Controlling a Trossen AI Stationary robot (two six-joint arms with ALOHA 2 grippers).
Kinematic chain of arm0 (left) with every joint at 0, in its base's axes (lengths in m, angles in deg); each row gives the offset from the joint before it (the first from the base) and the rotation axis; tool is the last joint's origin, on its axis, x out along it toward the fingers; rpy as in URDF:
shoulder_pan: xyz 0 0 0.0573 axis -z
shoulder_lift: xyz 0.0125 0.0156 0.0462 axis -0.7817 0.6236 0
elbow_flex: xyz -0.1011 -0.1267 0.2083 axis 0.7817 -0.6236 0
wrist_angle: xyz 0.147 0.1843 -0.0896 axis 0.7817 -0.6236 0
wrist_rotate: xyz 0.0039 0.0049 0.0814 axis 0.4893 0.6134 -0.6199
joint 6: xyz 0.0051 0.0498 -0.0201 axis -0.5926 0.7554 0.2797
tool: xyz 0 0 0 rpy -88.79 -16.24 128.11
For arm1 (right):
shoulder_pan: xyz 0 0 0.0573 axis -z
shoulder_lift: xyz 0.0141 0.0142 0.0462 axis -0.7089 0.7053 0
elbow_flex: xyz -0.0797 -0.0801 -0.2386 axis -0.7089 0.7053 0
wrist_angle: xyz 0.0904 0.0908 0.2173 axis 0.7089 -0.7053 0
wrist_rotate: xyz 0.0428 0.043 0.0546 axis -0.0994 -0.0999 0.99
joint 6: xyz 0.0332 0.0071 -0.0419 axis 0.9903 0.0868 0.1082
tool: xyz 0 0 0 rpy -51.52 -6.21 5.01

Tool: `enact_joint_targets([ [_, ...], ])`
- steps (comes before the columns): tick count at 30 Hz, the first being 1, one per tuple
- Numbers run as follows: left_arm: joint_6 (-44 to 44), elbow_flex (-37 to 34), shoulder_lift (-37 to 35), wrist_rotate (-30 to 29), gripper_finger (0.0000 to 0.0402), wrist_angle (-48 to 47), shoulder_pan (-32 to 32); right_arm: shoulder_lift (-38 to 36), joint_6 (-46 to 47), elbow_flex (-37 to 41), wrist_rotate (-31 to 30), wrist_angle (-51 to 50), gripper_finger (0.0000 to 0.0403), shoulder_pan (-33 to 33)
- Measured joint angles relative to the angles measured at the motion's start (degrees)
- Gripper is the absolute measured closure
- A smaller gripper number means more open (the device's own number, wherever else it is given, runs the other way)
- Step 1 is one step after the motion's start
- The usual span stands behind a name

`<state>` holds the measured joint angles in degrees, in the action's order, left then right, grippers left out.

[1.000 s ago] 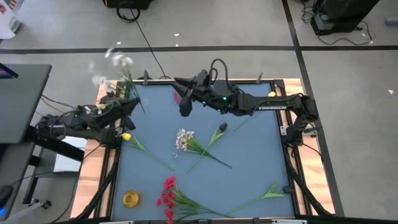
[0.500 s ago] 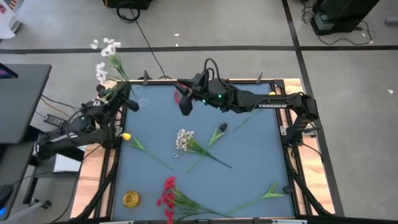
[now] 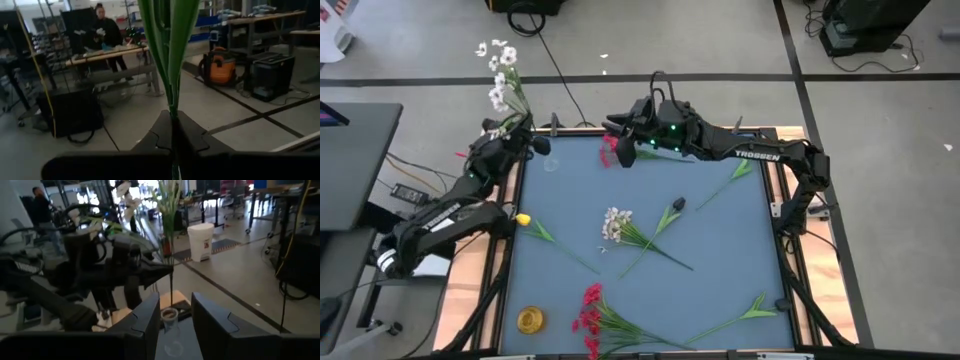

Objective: Sort flowers into vase by color
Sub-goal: Put the right white flowers into the transparent vase

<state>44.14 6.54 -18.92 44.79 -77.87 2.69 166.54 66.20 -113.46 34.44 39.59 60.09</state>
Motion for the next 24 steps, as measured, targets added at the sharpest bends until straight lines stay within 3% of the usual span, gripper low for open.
enact_joint_targets([
  [8, -5.52, -3.81, 1.74, 0.09, 0.0395, 4.16, -1.62, 0.00, -0.51, 0.02, 1.03, -3.07, 0.0282, 1.78],
  [13, -6.05, -4.09, 1.78, 0.01, 0.0385, 1.65, -1.61, 0.00, 2.19, 0.02, 0.88, -3.57, 0.0282, 3.36],
  [17, -8.06, -4.08, 1.82, -0.47, 0.0349, -2.47, -1.56, 0.00, 7.85, 0.02, 2.05, -7.79, 0.0278, 5.73],
  [24, -19.42, -3.21, 1.62, 1.20, 0.0258, -12.60, -1.51, 0.01, 13.21, 0.02, 5.65, -21.06, 0.0260, 9.21],
])
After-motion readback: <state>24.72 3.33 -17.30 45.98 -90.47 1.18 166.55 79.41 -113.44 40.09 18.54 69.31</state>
